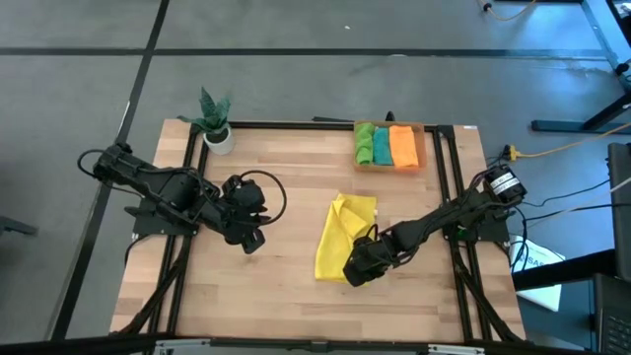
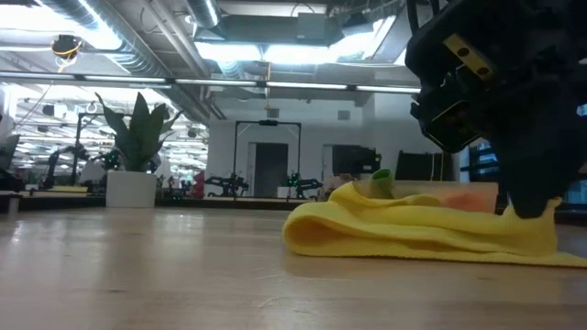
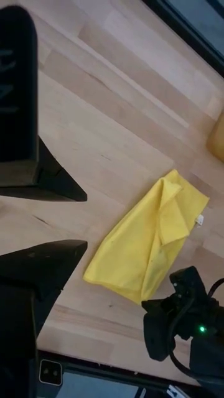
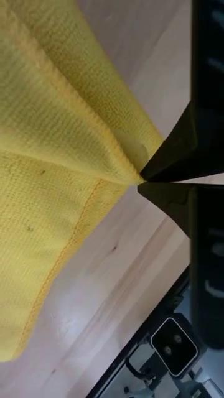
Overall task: Roll microfiber towels into tight, uniform cylinder then place into a basket
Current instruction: Fold the yellow towel
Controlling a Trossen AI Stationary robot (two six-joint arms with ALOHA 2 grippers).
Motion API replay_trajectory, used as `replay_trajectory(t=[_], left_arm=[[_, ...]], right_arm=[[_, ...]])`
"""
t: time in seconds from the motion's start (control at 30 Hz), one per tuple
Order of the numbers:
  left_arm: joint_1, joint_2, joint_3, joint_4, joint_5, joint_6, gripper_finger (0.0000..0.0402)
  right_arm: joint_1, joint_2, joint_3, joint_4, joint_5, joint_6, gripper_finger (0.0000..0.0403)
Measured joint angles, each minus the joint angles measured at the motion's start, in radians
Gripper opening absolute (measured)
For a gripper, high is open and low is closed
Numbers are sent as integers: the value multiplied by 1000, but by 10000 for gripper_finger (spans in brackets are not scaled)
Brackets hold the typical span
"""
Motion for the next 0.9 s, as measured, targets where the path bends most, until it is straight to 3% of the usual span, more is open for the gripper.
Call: replay_trajectory(t=[0.47,0.9], left_arm=[[0,0,0,0,0,1,101],[0,0,0,0,0,1,99]], right_arm=[[0,0,0,2,27,-21,8],[-9,0,0,2,3,-3,92]])
